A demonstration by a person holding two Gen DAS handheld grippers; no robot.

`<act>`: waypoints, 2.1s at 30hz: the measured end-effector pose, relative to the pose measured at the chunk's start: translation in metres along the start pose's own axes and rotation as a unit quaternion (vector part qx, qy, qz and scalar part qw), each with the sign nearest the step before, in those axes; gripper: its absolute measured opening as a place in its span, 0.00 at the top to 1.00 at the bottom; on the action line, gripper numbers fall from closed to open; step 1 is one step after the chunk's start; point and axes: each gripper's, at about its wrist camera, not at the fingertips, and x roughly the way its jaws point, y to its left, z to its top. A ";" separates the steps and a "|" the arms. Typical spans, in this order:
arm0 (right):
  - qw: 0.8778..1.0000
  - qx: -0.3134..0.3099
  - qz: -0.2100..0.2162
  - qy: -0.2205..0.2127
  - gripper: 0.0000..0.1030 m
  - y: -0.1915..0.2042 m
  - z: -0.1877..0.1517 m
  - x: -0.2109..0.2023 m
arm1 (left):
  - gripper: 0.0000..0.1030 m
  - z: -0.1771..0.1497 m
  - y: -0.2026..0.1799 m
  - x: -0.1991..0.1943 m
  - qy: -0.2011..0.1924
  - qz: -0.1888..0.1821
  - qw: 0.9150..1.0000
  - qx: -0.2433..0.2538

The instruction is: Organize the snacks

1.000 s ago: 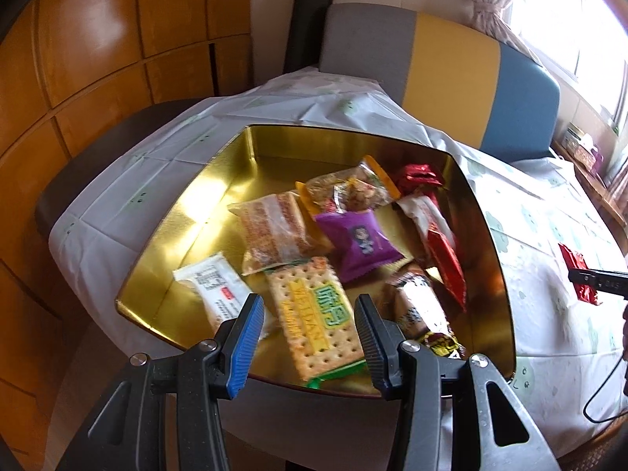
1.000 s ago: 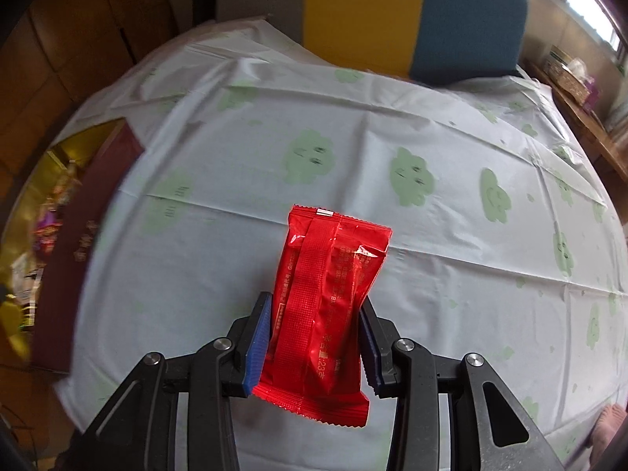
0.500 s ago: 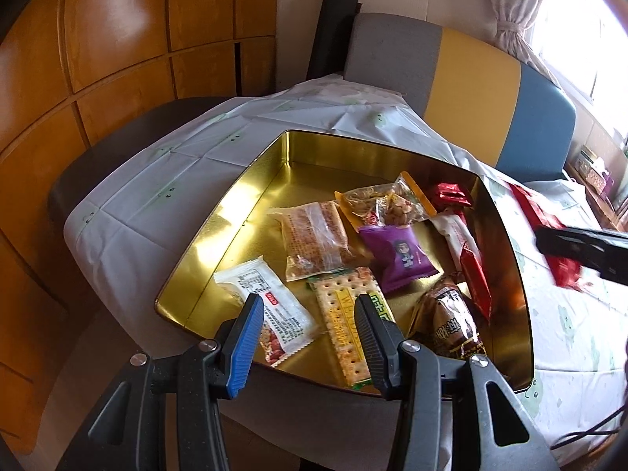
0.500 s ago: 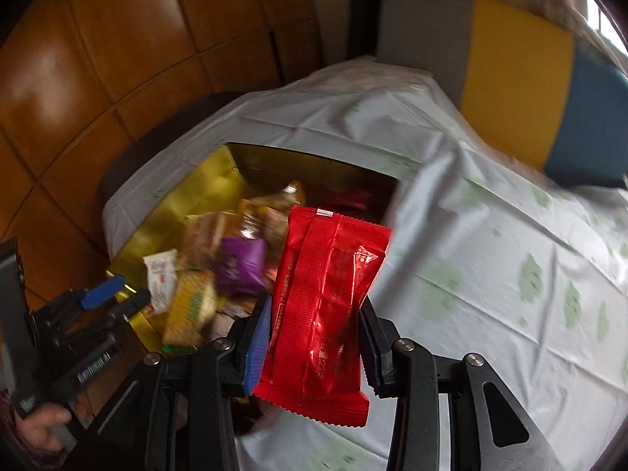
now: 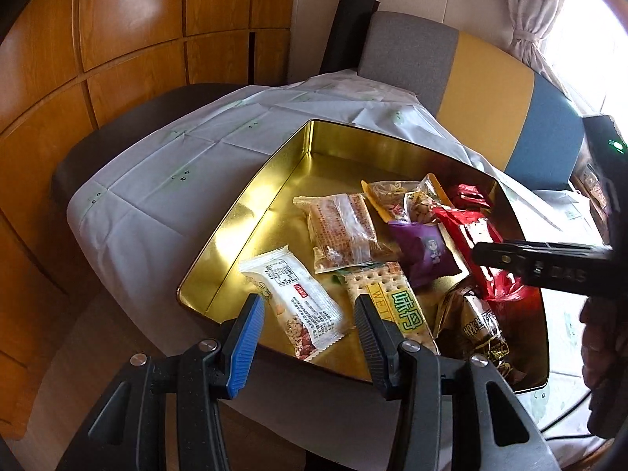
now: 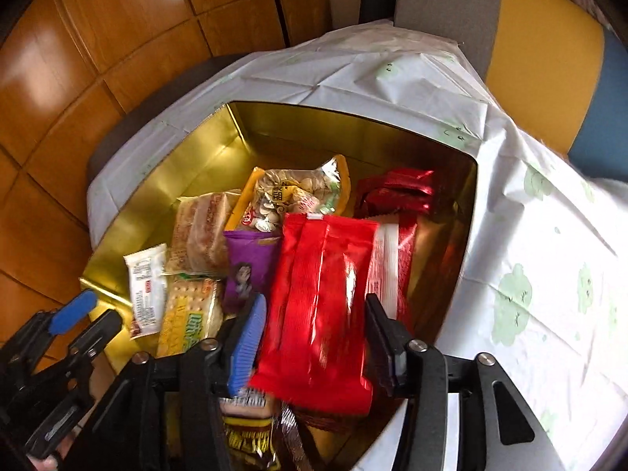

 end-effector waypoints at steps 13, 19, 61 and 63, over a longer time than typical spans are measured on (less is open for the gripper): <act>1.000 -0.016 -0.003 -0.012 0.70 0.013 -0.009 0.006 | 0.53 -0.001 -0.014 -0.009 -0.012 0.001 1.000 0.018; 1.000 -0.023 -0.006 -0.016 0.69 0.013 -0.011 0.004 | 0.53 -0.001 -0.023 -0.016 -0.019 0.012 0.999 0.031; 0.977 0.084 -0.128 -0.148 0.21 -0.006 -0.110 -0.081 | 0.35 -0.035 -0.076 -0.056 -0.096 0.035 0.993 0.066; 0.977 0.082 -0.129 -0.149 0.21 -0.004 -0.110 -0.081 | 0.35 -0.035 -0.076 -0.057 -0.101 0.040 0.992 0.068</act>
